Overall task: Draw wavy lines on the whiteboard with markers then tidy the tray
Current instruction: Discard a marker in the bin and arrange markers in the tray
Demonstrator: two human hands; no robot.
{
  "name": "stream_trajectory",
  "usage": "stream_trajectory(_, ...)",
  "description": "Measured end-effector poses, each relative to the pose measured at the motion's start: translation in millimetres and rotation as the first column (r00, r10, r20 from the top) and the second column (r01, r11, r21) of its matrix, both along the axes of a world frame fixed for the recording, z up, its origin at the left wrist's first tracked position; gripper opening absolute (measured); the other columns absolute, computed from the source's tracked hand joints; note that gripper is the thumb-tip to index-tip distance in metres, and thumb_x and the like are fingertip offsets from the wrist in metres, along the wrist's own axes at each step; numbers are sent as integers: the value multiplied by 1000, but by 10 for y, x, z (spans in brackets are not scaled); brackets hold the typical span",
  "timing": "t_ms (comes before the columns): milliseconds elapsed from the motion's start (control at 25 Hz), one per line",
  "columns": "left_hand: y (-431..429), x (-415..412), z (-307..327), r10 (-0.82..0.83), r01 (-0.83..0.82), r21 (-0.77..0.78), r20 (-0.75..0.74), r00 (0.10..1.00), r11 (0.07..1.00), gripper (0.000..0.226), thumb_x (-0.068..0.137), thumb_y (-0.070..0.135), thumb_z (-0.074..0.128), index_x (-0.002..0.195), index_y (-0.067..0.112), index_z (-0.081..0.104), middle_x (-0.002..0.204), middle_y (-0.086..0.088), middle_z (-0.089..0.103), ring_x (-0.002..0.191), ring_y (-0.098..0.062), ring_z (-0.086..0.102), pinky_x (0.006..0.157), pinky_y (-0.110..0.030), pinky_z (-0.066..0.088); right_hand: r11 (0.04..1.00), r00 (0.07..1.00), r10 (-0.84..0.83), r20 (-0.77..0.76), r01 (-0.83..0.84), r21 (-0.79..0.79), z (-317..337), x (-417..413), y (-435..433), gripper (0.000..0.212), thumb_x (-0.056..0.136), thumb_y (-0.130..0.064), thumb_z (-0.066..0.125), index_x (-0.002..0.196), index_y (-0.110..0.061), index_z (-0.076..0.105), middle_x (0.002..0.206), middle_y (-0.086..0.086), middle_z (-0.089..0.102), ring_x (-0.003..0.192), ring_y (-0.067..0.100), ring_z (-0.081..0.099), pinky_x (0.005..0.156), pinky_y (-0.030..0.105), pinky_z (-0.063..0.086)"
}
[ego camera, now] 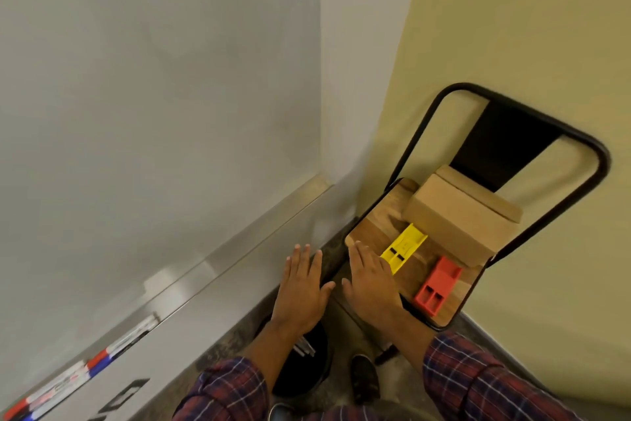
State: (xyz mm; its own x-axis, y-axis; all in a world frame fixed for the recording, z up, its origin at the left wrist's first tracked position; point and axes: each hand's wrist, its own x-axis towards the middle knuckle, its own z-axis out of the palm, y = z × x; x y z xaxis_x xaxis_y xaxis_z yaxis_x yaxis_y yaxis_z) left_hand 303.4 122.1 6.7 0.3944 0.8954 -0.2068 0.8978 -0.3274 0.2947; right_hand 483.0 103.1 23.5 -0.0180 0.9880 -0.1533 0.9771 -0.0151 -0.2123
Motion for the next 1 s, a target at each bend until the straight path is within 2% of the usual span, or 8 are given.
stream_trajectory(80, 191, 294, 74, -55, 55, 35, 5, 998, 998, 86, 101, 67, 7, 168, 16, -1, 177, -14, -10, 159, -28, -24, 125, -40, -18, 999, 999, -37, 24, 36, 17, 83, 321, 91, 83, 93, -45, 61, 159, -8, 27, 164, 13, 35, 150, 30, 35, 118, 50, 36)
stream_trajectory(280, 591, 1073, 233, -199, 197, 110, 9, 980, 974, 90, 99, 69, 3, 169, 13, 1, 176, -15, -12, 159, -29, -25, 122, -38, -24, 983, 985, -169, 38, 166, 79, 288, 1112, 233, 83, 98, -46, 54, 163, -11, 15, 170, 13, 20, 157, 31, 21, 125, 51, 24)
stream_trajectory(360, 707, 1373, 301, -249, 249, 137, -12, 968, 959, 90, 100, 69, 2, 169, 11, 3, 176, -16, -9, 159, -30, -22, 125, -41, -20, 966, 970, -237, 50, 230, 115, 358, 1391, 235, 85, 96, -47, 58, 162, -11, 19, 169, 13, 24, 155, 31, 25, 124, 51, 25)
stream_trajectory(560, 946, 1941, 351, -356, 363, 135, -72, 932, 922, 84, 110, 57, 36, 168, 9, 0, 177, -19, -3, 162, -35, -15, 131, -49, -6, 913, 913, -401, 71, 392, 110, 407, 2032, 258, 90, 89, -50, 66, 159, -12, 25, 163, 14, 33, 149, 33, 33, 123, 52, 27)
stream_trajectory(680, 1035, 2161, 376, -417, 433, 142, -127, 900, 890, 86, 109, 57, 38, 168, 8, -2, 176, -20, -7, 162, -37, -16, 132, -51, -4, 906, 893, -424, 149, 415, 86, 453, 2311, 283, 94, 83, -56, 70, 155, -12, 29, 156, 14, 41, 144, 35, 38, 122, 54, 26)
stream_trajectory(800, 1108, 2333, 425, -438, 451, 167, -108, 893, 877, 85, 109, 57, 40, 168, 10, 2, 176, -20, -4, 163, -37, -13, 131, -48, -6, 916, 897, -400, 188, 397, 53, 493, 2427, 310, 95, 82, -54, 72, 156, -14, 29, 144, 10, 51, 136, 32, 46, 118, 56, 25)
stream_trajectory(920, 1199, 2482, 494, -439, 446, 179, -80, 895, 877, 83, 109, 56, 38, 167, 10, 1, 176, -19, -3, 163, -35, -12, 131, -47, -6, 918, 896, -396, 200, 386, 86, 526, 2420, 314, 84, 82, -47, 73, 152, -18, 37, 134, 8, 58, 126, 31, 53, 112, 55, 31)
stream_trajectory(1000, 1250, 2564, 557, -445, 449, 191, -66, 893, 873, 80, 110, 58, 28, 167, 10, 1, 177, -18, -3, 163, -33, -12, 131, -47, -6, 915, 898, -399, 188, 375, 151, 552, 2386, 279, 71, 85, -38, 70, 148, -19, 44, 128, 7, 61, 119, 30, 57, 106, 53, 35)
